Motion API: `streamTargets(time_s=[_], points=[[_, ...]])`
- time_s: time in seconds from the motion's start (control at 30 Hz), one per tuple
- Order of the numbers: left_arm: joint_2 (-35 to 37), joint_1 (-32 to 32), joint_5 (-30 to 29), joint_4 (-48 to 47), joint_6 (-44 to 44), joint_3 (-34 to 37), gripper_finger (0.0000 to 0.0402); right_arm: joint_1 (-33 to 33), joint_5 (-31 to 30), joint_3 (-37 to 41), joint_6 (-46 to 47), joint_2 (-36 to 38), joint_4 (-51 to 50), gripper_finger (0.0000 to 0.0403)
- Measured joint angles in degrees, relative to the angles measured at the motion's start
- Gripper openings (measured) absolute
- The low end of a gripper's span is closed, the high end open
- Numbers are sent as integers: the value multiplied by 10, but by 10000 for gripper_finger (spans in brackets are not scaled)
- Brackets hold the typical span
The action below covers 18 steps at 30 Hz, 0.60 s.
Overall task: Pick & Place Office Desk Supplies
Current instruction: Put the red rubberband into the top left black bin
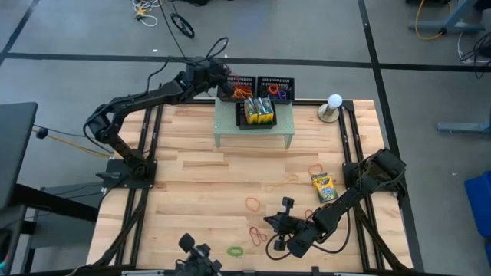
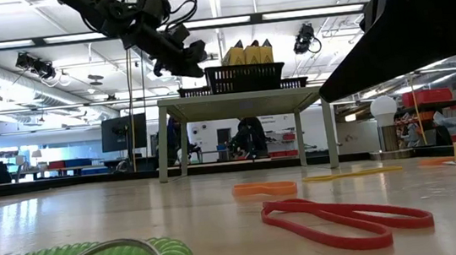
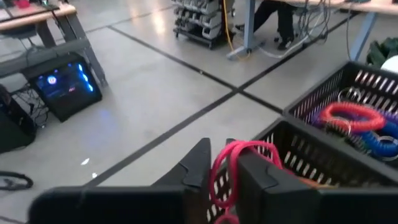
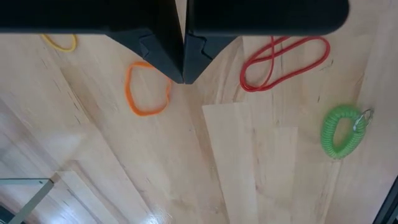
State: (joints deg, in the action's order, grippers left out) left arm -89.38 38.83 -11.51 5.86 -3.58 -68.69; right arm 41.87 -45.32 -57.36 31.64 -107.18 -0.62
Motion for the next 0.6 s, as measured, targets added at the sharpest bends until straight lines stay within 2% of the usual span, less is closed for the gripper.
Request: streamTargets(time_s=[0.13, 0.3, 0.6], points=[[0, 2, 3, -33, -5, 0, 96, 0, 0, 0, 0, 0, 0, 13], [3, 2, 48, -70, -1, -4, 141, -4, 0, 0, 0, 0, 0, 13], [3, -3, 62, -198, -3, -93, 198, -9, 0, 0, 0, 0, 0, 13]])
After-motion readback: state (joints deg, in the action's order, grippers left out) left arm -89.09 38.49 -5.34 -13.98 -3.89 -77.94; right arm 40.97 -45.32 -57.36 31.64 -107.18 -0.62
